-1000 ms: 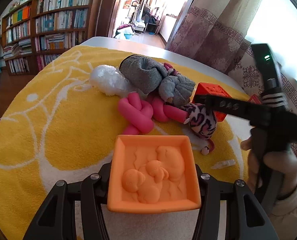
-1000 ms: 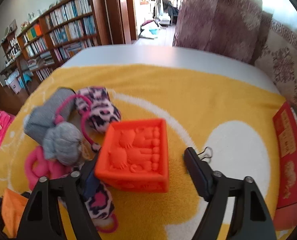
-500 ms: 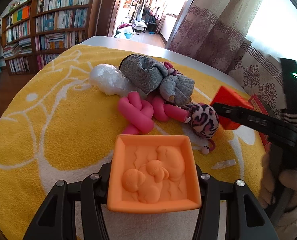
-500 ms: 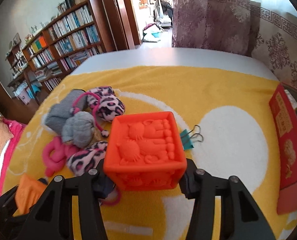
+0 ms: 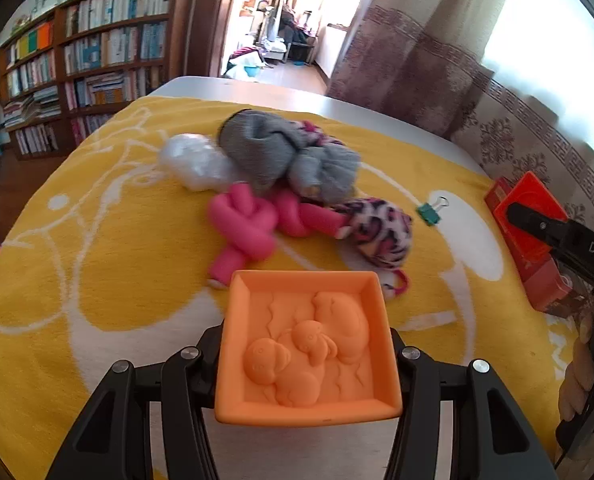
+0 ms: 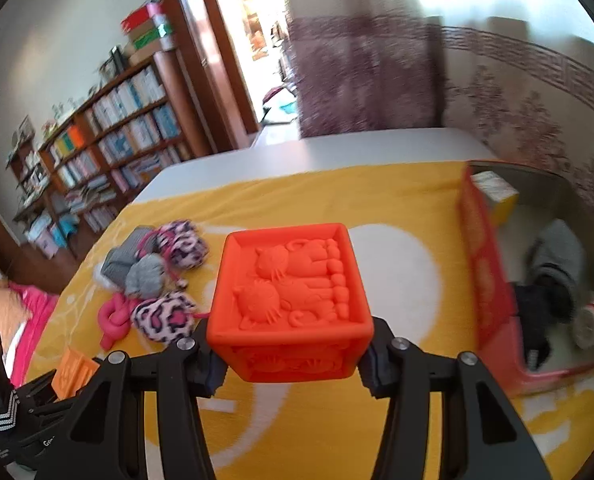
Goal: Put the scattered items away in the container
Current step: 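Carry the red cube toward the red tin with the right gripper, then drop the orange square into the tin with the left gripper while the right releases the cube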
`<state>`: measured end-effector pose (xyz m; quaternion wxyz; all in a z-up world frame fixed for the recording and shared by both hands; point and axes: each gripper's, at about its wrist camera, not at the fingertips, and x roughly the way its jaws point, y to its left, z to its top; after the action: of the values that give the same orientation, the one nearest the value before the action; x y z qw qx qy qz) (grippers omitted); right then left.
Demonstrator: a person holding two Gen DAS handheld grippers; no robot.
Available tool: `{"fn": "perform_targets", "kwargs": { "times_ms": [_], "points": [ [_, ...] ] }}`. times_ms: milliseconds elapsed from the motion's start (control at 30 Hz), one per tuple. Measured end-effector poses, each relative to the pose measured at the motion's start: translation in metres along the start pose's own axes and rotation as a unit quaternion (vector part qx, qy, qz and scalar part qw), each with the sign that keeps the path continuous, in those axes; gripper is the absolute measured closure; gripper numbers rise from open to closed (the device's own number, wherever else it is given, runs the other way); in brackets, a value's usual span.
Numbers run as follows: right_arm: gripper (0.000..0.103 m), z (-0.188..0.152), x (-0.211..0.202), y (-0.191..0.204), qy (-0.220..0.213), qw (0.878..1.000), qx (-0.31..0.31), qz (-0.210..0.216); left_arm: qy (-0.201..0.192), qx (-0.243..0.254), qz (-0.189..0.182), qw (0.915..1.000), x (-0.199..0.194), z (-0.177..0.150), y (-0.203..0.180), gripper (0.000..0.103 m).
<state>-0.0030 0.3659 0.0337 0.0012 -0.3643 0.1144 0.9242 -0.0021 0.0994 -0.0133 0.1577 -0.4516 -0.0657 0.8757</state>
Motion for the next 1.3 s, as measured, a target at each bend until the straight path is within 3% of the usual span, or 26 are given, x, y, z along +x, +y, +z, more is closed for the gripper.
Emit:
{"fn": "perform_targets", "kwargs": {
  "times_ms": [300,667,900,967,1167,1300],
  "points": [
    [0.047,0.009,-0.05,-0.077,-0.065,0.995,0.057,-0.057,-0.004,0.045,-0.016,0.9988,-0.002,0.006,-0.053,0.048],
    [0.047,0.0,-0.071,-0.164,-0.089,0.98,0.107,-0.14,0.005,0.114,-0.053,0.9921,0.007,0.023,-0.137,0.047],
    [0.044,-0.007,-0.067,-0.181,-0.085,0.981,0.121,-0.123,-0.006,0.155,-0.077,0.9849,0.009,0.043,-0.189,0.048],
    [0.035,-0.008,-0.074,-0.182,-0.101,0.98,0.125,-0.118,-0.012,0.168,-0.084,0.982,0.01,0.051,-0.206,0.048],
    [0.035,-0.012,-0.087,-0.172,-0.138,0.969,0.101,-0.176,-0.009,0.195,-0.116,0.9738,0.025,0.067,-0.255,0.048],
    [0.035,-0.011,-0.085,-0.185,-0.128,0.966,0.121,-0.189,0.0,0.209,-0.139,0.9681,0.039,0.073,-0.285,0.048]
  ]
}}
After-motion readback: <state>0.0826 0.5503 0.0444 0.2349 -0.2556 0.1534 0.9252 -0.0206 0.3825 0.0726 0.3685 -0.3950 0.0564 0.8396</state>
